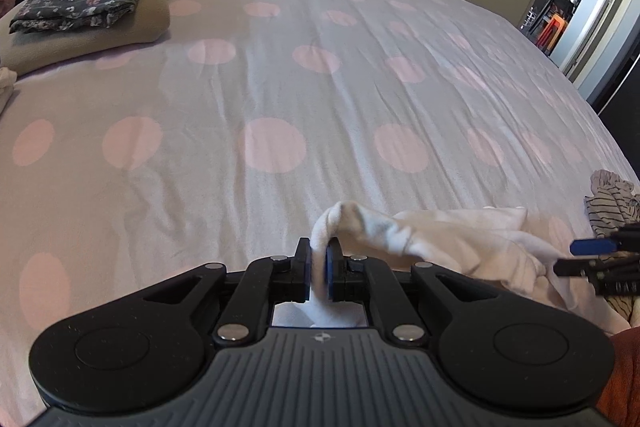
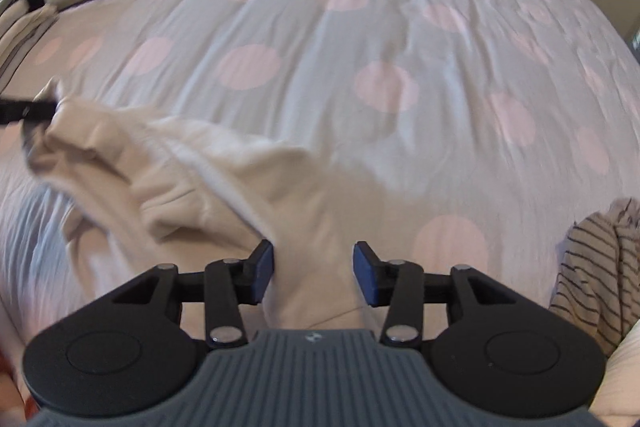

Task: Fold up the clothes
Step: 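Lift the white shirt with both grippers and shake it out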

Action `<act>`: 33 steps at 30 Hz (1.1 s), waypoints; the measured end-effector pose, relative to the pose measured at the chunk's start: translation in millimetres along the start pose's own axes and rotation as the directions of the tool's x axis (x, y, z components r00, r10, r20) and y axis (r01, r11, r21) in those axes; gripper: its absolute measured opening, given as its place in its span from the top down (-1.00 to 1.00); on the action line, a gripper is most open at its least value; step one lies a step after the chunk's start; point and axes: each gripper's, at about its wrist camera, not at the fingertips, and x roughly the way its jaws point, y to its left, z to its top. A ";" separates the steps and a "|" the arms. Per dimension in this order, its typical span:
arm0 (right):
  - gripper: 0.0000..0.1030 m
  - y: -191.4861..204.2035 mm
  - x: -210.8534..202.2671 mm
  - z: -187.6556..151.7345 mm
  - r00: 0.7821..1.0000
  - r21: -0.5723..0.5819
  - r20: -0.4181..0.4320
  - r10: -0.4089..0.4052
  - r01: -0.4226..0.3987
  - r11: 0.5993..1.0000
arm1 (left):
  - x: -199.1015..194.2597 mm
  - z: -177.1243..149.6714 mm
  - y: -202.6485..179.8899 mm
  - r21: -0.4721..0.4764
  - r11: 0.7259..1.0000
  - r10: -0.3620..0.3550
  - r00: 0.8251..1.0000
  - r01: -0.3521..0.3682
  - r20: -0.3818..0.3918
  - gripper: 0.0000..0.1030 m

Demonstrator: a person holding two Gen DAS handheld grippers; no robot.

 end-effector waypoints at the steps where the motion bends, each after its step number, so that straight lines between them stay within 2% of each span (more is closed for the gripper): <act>1: 0.13 -6.4 2.7 2.0 1.000 0.019 0.000 -0.010 0.010 1.000 | 2.4 0.6 -1.9 0.010 1.000 0.002 1.000 -0.002 -0.004 0.92; 8: 0.14 -37.9 -4.6 6.3 0.996 0.045 0.005 -0.092 0.092 0.995 | 14.4 1.8 -5.4 0.030 1.000 0.002 1.000 -0.001 -0.024 0.91; 11: 0.15 -43.7 -17.7 2.6 0.997 0.038 0.022 -0.071 0.070 0.997 | 14.4 2.3 -4.7 0.037 0.999 0.000 1.000 0.001 -0.025 0.91; 16: 0.17 -10.8 -45.8 -8.9 0.997 -0.110 0.078 -0.004 0.012 0.994 | 12.8 2.2 -4.1 0.040 0.999 -0.001 1.000 0.002 -0.024 0.91; 20: 0.31 31.5 -55.0 -19.7 0.995 -0.270 0.090 0.051 -0.025 0.963 | 11.6 1.6 -5.7 0.041 0.999 -0.001 1.000 0.002 -0.022 0.91; 25: 0.45 55.9 -36.3 -20.8 0.996 -0.345 0.051 0.077 -0.055 0.937 | 8.5 1.4 -7.3 0.047 0.999 -0.004 1.000 0.005 -0.020 0.91; 33: 0.48 39.7 2.3 -12.7 1.000 -0.388 -0.010 -0.018 0.013 0.922 | 10.1 4.6 -5.1 0.054 0.998 -0.011 1.000 0.012 -0.023 0.91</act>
